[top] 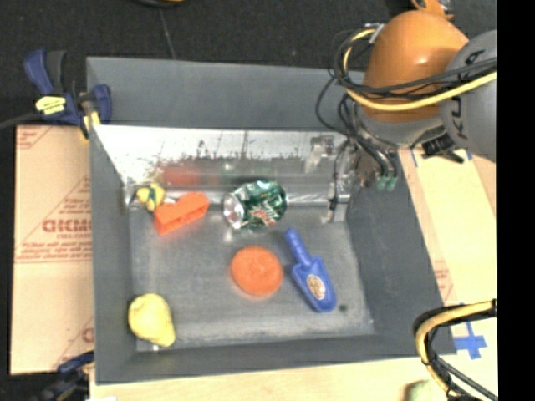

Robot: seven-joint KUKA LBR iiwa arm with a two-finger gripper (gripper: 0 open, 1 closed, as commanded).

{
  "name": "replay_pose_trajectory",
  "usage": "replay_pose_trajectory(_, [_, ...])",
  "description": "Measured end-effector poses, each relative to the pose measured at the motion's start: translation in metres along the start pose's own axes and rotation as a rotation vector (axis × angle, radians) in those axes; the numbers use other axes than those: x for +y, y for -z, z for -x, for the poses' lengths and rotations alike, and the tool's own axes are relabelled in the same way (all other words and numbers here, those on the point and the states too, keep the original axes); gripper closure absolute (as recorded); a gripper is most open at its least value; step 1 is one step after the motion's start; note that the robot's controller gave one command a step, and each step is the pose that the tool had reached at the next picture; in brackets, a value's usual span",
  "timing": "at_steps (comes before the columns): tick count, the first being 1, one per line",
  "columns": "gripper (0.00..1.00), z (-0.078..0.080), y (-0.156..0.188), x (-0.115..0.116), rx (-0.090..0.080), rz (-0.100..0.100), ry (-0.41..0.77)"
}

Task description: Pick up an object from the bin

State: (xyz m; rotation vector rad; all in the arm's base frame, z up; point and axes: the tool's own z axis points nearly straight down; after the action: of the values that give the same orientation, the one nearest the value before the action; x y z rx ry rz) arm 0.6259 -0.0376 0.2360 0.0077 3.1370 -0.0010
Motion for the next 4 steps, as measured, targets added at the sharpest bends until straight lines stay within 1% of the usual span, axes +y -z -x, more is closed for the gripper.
replay_pose_trajectory(1, [0.0, 0.012, -0.075, 0.045, -0.005, 0.001, -0.007])
replay_pose_trajectory(2, [0.0, 0.025, -0.167, 0.086, -0.007, -0.002, -0.102])
replay_pose_trajectory(3, [0.0, 0.028, -0.165, 0.105, -0.016, 0.001, 0.138])
replay_pose_trajectory(4, [0.0, 0.028, -0.138, 0.032, -0.016, -0.006, 0.205])
